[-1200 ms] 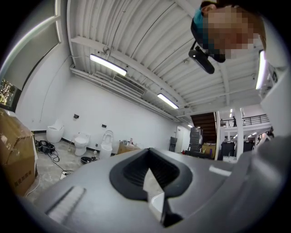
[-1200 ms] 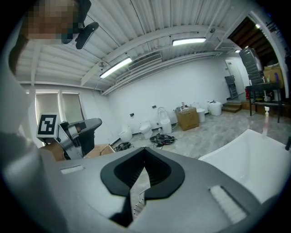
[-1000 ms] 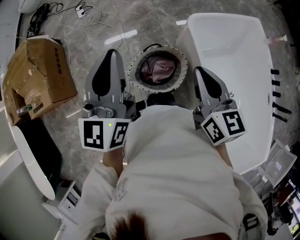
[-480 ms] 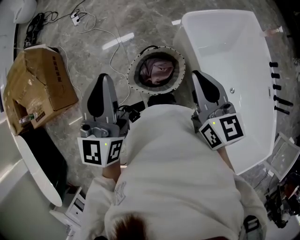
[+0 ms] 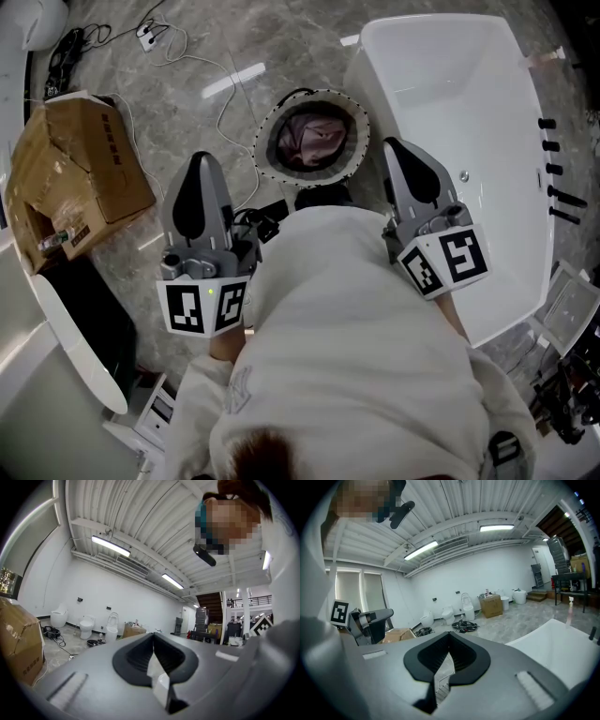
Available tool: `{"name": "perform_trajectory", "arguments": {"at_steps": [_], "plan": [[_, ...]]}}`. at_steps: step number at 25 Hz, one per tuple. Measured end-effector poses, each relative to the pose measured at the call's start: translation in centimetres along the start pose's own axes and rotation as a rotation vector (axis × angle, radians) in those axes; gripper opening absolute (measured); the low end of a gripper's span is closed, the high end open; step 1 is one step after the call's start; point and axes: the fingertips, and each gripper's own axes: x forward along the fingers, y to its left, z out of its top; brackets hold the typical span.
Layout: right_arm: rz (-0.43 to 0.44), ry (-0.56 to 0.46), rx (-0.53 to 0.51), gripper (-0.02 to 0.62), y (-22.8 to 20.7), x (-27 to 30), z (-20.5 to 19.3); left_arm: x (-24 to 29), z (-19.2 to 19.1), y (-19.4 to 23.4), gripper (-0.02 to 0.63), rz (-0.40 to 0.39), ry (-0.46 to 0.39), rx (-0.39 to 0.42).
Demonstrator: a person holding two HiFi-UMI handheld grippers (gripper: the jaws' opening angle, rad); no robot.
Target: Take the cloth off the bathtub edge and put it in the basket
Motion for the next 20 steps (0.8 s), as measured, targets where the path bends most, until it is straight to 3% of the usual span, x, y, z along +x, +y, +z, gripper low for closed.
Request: {"name": "perform_trajectory", "arguments": {"at_steps": [20], "plan": [[-0.018,0.002,0.010,0.000,-0.31,0.15,-0.13,0.04,0.06,0.83,0.049,0.019,0.003,0.018]]}}
